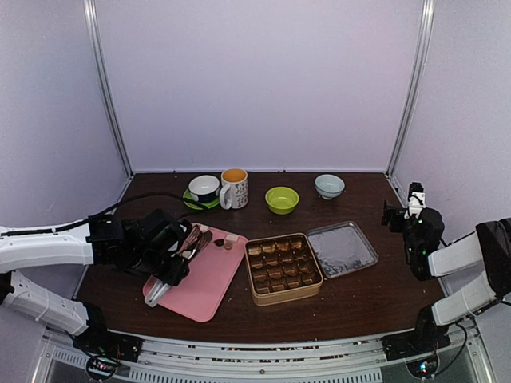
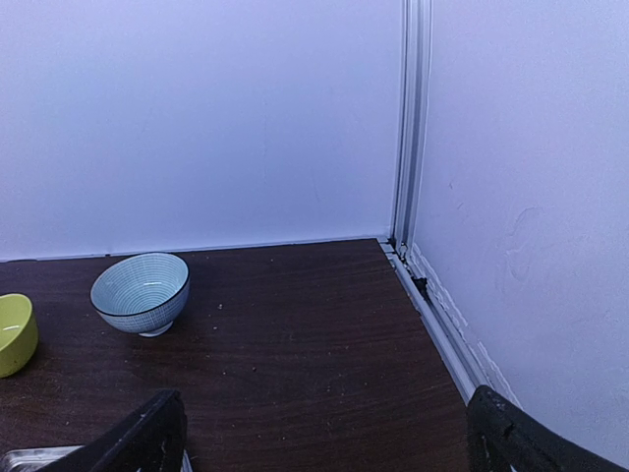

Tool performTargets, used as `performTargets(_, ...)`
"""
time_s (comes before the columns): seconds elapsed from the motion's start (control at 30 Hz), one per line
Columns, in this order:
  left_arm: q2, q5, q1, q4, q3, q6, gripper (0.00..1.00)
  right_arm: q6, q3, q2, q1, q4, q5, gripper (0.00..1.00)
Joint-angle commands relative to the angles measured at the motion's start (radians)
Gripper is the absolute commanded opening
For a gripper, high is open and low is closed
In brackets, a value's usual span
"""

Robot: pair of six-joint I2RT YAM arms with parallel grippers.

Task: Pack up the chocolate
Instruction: Pick up the clamp from the plate, then place the clamp on the plate.

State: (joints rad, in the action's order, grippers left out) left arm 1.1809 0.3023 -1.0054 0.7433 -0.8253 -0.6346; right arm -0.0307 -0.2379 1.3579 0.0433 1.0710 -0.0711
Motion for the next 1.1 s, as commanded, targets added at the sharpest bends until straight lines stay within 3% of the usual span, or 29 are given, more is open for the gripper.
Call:
performTargets(0.0, -0.047, -0.070, 0.074, 0.037, -0.023, -0.019, 0.45, -0.001, -0.010, 0.001, -0.006, 0.023, 0.005, 1.00)
performTargets(0.23, -0.047, -0.142, 0.140, 0.169, -0.066, -0.024, 0.44, -0.002, -0.010, 0.001, -0.006, 0.023, 0.005, 1.00)
performTargets(0.57, -0.008, -0.219, 0.151, 0.257, -0.054, -0.044, 0.45, -0.002, -0.010, 0.002, -0.006, 0.023, 0.005, 1.00)
performTargets(1.07, 0.162, -0.188, 0.169, 0.176, -0.002, -0.010, 0.45, -0.002, -0.010, 0.002, -0.006, 0.023, 0.005, 1.00)
